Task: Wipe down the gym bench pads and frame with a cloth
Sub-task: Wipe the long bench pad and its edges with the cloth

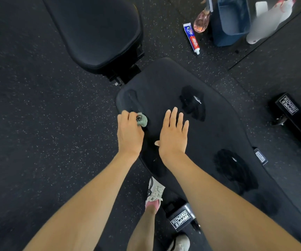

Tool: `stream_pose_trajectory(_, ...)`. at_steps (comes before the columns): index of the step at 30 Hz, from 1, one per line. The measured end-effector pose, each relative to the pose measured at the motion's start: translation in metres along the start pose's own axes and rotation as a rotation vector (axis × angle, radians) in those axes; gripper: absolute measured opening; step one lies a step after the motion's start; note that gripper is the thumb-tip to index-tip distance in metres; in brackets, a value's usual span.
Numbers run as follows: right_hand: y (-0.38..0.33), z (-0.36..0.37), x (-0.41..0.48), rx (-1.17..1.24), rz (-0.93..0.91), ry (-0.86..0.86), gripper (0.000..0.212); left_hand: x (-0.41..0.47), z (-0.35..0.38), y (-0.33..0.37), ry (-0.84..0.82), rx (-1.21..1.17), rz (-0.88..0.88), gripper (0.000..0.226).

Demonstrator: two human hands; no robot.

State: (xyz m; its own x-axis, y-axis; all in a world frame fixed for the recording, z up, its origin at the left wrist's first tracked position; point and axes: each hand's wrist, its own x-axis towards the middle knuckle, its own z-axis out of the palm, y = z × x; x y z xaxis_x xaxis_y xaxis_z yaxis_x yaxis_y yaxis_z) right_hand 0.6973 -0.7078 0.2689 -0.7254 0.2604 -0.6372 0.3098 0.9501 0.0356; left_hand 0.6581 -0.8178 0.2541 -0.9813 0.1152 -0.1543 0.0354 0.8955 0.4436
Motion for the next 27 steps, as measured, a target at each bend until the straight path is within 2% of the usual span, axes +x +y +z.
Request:
stream_pose_trajectory(3, -0.001, 0.001, -0.001, -0.008, -0.008, 0.002, 0.105, 0.021, -0.004, 0.002, -0.046, 0.041, 0.014, 0.020)
stream_pose_trajectory(8, 0.000, -0.002, -0.002, -0.010, -0.009, -0.002, 0.105, 0.049, -0.005, 0.014, -0.024, 0.050, -0.103, 0.022)
stream_pose_trajectory(10, 0.001, -0.002, -0.002, -0.003, -0.010, -0.004, 0.105, 0.059, -0.005, 0.017, 0.078, -0.038, -0.261, 0.020)
stream_pose_trajectory(12, 0.001, 0.000, -0.002, -0.006, -0.012, 0.001, 0.105, 0.077, -0.013, 0.015, 0.257, -0.153, -0.468, 0.020)
stream_pose_trajectory(13, 0.001, 0.001, -0.002, -0.009, -0.012, 0.006, 0.105, 0.085, -0.017, 0.012, 0.307, -0.189, -0.489, 0.021)
stream_pose_trajectory(14, 0.001, 0.002, -0.002, -0.011, -0.013, 0.011, 0.105, 0.089, -0.021, 0.008, 0.296, -0.175, -0.424, 0.021)
stream_pose_trajectory(17, 0.001, 0.003, -0.002, -0.007, -0.019, 0.030, 0.105, 0.080, -0.021, -0.004, 0.116, -0.078, -0.157, 0.023)
stream_pose_trajectory(23, 0.007, 0.002, -0.002, 0.004, -0.057, 0.068, 0.104, 0.035, -0.003, 0.001, 0.026, -0.074, -0.036, 0.033)
stream_pose_trajectory(27, 0.026, 0.002, -0.003, 0.052, -0.144, 0.082, 0.097, 0.015, -0.005, 0.003, -0.148, -0.069, 0.075, 0.031)
